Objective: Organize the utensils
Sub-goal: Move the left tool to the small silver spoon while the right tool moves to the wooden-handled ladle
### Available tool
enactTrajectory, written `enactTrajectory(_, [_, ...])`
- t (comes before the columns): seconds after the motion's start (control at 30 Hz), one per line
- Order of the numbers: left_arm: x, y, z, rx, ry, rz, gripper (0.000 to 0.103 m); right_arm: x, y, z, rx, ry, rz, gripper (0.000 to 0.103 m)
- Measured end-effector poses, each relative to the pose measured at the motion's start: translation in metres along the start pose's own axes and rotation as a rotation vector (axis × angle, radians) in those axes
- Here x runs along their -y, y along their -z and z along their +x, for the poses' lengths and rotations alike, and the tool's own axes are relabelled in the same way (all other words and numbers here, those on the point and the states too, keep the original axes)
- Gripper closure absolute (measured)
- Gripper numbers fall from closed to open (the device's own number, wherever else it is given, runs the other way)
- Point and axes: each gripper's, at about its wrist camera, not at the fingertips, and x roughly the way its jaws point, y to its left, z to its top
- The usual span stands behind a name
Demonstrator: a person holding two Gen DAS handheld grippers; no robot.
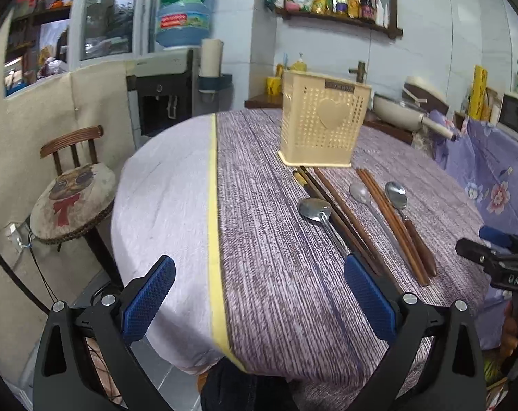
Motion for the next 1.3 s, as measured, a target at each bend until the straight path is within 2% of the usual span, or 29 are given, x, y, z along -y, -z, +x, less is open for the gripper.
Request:
enactTrajectory(0.17, [0.000,-0.018,0.024,-0.079,0.045,-0.022,0.008,0.005,-0.023,0.026,-0.050,-0.037,0.055,0.005])
enactTrajectory(0.33, [0.007,-0.030,0.045,-0.146,0.043,-0.020,0.018,0.003,-0.039,0.055,-0.130,-0.020,0.056,0.005])
enactTrajectory(0.47, [0.014,-0.033,0.056,-0.195,0.068,-0.028,0.023,0.000,-0.049,0.069,-0.145,-0.007,0.061,0.009])
enactTrajectory(0.77, [0.024,-0.035,0.064,-0.215,0.044,0.007,0.026,-0.004,-0.061,0.101,-0.197,0.049,0.084,0.024])
enactTrajectory(1.13, [0.030,-0.035,0.072,-0.236,0.034,0.034,0.028,-0.006,-0.055,0.110,-0.217,0.105,0.028,0.027])
enactTrajectory(1.3, [0.037,-0.036,0.083,-0.248,0.004,0.052,0.032,-0.001,-0.055,0.111,-0.211,0.109,0.036,0.027])
